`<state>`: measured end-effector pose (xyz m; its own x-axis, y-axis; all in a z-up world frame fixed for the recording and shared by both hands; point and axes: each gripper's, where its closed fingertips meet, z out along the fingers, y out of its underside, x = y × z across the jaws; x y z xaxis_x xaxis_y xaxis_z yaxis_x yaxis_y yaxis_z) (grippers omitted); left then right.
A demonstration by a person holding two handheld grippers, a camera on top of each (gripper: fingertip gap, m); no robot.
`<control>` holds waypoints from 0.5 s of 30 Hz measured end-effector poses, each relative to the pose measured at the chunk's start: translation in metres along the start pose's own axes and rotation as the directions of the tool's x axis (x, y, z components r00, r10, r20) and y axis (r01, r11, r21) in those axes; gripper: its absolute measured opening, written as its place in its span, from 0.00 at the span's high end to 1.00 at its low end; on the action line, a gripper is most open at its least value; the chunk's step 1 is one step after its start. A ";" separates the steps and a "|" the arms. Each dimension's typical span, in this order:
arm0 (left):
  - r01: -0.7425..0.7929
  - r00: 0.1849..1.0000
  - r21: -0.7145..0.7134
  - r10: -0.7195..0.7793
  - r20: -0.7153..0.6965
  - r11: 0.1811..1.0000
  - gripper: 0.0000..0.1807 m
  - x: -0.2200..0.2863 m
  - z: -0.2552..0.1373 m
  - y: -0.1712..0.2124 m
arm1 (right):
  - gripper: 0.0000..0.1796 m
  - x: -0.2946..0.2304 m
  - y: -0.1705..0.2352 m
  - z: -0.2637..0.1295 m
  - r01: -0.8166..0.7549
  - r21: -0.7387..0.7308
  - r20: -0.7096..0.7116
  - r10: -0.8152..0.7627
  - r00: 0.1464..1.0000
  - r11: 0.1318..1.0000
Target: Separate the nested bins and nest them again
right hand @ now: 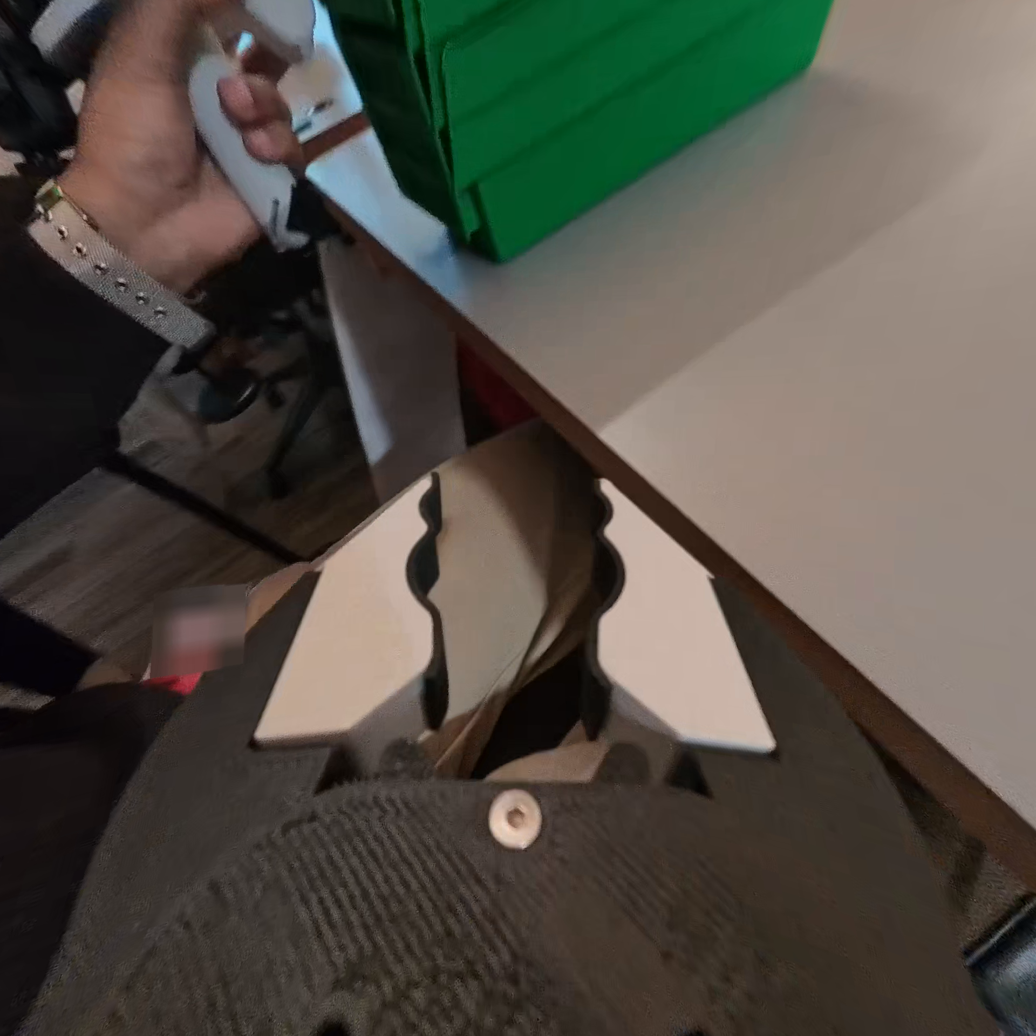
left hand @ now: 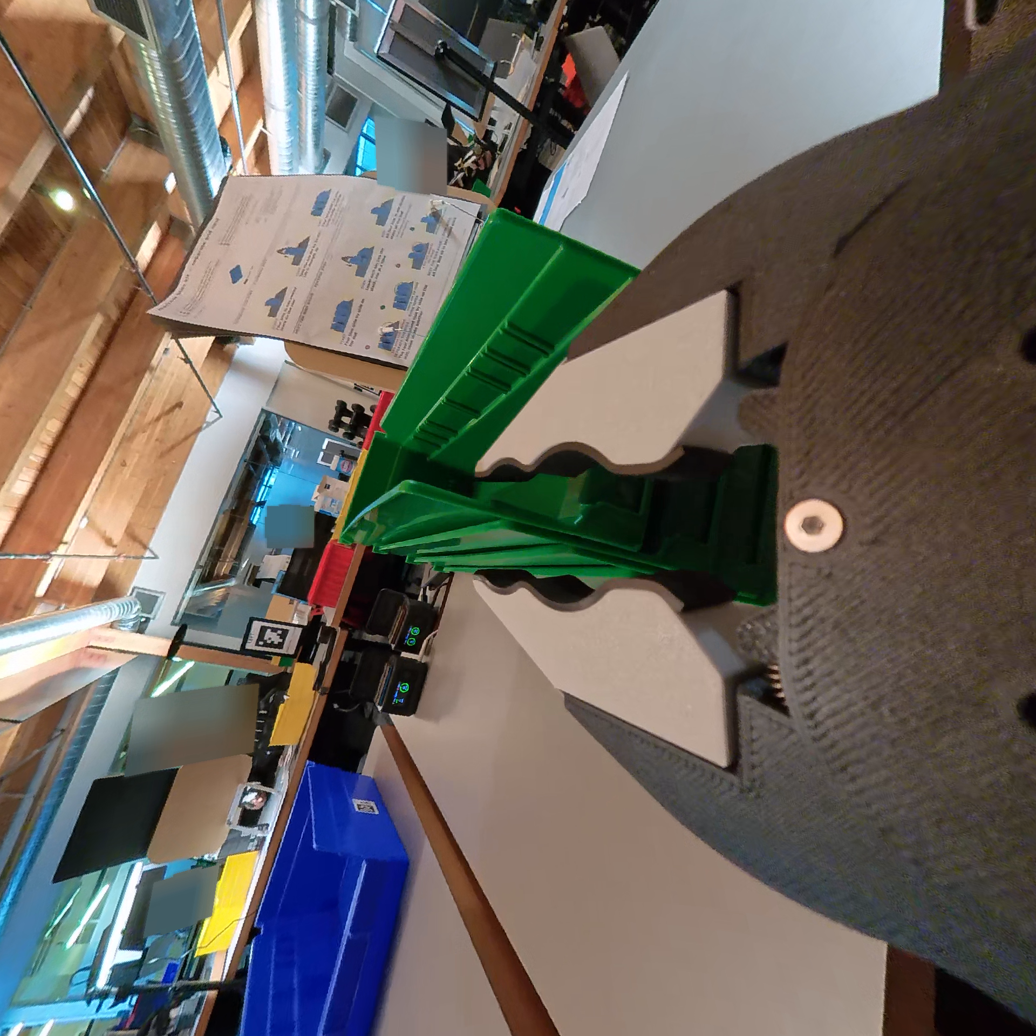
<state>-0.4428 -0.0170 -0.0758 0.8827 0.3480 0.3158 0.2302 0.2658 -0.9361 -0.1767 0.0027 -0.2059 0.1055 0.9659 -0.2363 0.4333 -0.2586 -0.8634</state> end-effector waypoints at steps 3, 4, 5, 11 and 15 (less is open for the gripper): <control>-0.025 1.000 -0.001 0.025 0.003 1.000 0.84 0.001 0.000 -0.002 | 0.69 -0.004 0.009 0.003 -0.020 -0.047 0.036 0.022 0.999 0.999; -0.030 1.000 -0.005 0.030 0.003 1.000 0.83 0.001 0.000 -0.002 | 0.69 -0.004 0.011 0.004 -0.020 -0.061 0.036 0.022 0.999 0.998; -0.033 0.999 -0.012 0.033 0.002 0.999 0.83 0.001 0.001 -0.001 | 0.69 -0.004 0.012 0.004 -0.017 -0.069 0.037 0.020 0.999 0.997; -0.046 0.999 -0.034 0.046 0.005 0.998 0.81 0.000 0.004 0.000 | 0.69 -0.004 0.011 0.003 -0.001 -0.058 0.018 0.002 1.000 0.998; -0.113 0.994 -0.054 0.113 -0.006 0.992 0.86 0.002 0.009 -0.003 | 0.70 0.001 0.012 -0.002 -0.008 -0.049 -0.009 0.007 1.000 0.999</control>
<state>-0.4454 -0.0089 -0.0706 0.9054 0.3705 0.2071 0.1508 0.1754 -0.9729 -0.1700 0.0011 -0.2157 0.1172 0.9641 -0.2384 0.4755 -0.2653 -0.8388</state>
